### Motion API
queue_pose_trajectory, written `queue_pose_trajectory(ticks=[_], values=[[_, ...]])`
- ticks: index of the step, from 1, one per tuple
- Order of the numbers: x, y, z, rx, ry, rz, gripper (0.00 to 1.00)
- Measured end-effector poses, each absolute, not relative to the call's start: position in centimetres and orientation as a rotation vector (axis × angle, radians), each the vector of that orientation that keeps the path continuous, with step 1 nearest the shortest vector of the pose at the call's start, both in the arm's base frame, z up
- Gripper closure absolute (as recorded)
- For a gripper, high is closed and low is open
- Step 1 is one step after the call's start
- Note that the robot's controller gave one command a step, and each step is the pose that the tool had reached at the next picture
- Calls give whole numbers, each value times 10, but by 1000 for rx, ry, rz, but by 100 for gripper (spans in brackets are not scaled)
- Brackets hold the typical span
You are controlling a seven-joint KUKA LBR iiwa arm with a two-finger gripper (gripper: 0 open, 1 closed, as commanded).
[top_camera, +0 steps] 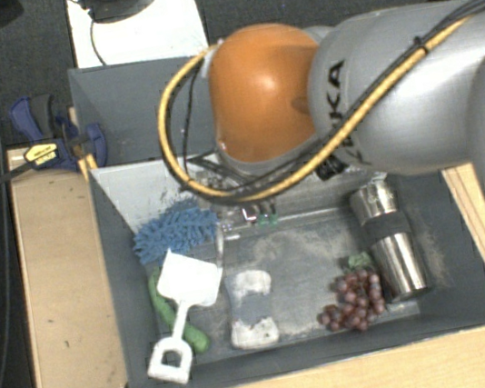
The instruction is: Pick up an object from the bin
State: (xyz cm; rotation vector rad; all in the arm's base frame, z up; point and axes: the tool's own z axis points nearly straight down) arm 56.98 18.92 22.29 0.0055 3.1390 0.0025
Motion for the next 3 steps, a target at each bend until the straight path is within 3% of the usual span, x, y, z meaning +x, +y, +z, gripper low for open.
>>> queue_pose_trajectory(ticks=[1, 2, 3], values=[[521, 247, 85, -239, 3126, 5, 0], [520, 247, 162, -304, 3107, 6, 0], [478, 251, 99, -825, 3032, -1, 0]])
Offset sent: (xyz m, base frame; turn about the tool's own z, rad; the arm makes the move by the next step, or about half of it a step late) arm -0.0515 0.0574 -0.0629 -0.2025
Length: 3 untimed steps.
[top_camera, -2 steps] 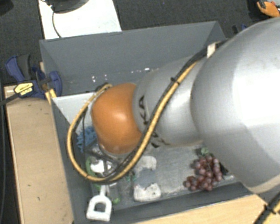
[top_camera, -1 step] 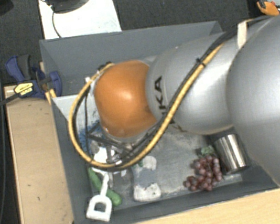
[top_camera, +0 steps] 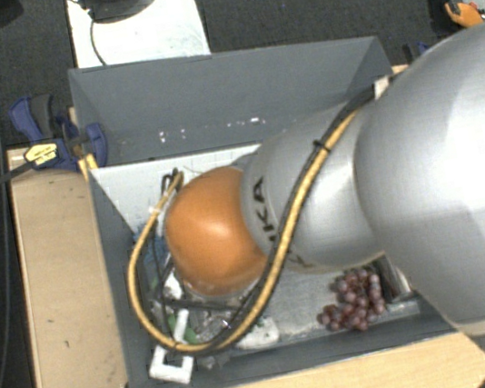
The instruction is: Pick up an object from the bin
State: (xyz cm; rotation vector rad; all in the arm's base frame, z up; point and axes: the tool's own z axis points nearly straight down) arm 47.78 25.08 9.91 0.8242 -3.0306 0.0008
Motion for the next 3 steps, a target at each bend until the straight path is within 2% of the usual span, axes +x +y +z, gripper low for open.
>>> queue_pose_trajectory(ticks=[1, 2, 3], values=[[544, 238, 74, -574, -3102, -8, 0], [521, 249, 73, 653, -3087, -4, 100], [517, 250, 73, 1012, -2989, 1, 100]])
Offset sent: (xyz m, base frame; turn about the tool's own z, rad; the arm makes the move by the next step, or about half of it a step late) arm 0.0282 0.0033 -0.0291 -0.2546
